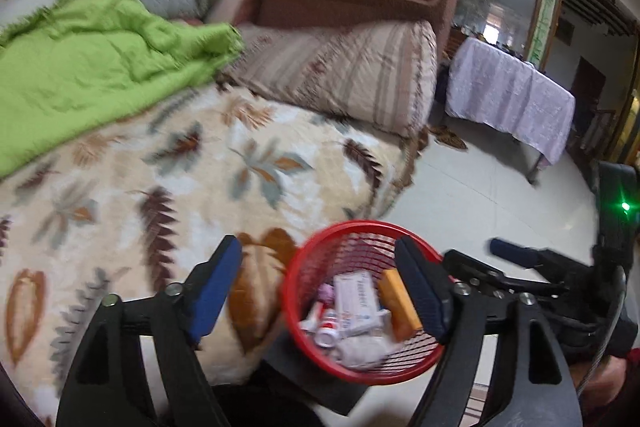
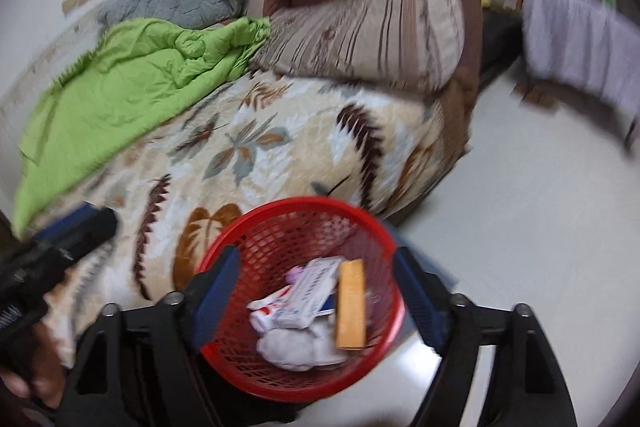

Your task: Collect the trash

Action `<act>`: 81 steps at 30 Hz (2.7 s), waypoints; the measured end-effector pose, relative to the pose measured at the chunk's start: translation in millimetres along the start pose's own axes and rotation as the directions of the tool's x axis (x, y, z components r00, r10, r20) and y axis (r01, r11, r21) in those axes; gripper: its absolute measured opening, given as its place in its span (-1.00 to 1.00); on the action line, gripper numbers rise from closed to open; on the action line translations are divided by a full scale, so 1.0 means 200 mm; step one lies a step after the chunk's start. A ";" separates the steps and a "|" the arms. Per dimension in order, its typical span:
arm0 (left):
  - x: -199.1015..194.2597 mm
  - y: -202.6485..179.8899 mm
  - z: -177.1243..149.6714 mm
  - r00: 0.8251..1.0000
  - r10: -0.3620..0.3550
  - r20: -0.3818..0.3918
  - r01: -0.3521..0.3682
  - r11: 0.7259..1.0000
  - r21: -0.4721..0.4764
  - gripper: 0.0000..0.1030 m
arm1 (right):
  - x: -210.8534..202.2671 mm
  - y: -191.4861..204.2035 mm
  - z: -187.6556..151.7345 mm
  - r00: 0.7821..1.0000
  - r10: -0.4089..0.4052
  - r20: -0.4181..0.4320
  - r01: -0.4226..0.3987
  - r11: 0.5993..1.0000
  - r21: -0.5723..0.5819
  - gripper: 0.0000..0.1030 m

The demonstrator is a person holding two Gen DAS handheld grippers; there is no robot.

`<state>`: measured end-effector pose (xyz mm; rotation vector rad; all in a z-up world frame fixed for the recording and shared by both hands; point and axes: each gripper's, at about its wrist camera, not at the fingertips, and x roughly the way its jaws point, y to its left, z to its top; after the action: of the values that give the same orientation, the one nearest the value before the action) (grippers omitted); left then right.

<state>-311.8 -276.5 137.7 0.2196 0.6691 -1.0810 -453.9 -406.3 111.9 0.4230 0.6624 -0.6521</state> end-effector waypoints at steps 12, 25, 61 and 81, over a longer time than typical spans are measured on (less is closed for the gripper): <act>-0.41 0.22 -0.24 0.955 0.270 0.122 -0.275 0.961 0.031 0.83 | -0.32 0.27 -0.17 0.979 -0.109 0.173 0.128 0.987 -0.101 0.96; -0.54 0.32 -0.32 0.915 0.376 0.145 -0.375 0.926 -0.035 0.96 | -0.38 0.42 -0.21 0.973 -0.070 0.220 0.118 0.970 -0.214 0.97; -0.54 0.32 -0.33 0.884 0.443 0.149 -0.445 0.895 -0.023 0.98 | -0.33 0.44 -0.24 0.979 -0.068 0.194 0.112 0.968 -0.225 0.97; -0.54 0.33 -0.33 0.886 0.440 0.146 -0.442 0.897 -0.022 0.98 | -0.32 0.44 -0.24 0.980 -0.071 0.187 0.113 0.967 -0.230 0.97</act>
<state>-312.9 -134.4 140.8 0.2835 0.4480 -0.6535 -453.6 -289.5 134.3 0.1083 0.5846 -0.6802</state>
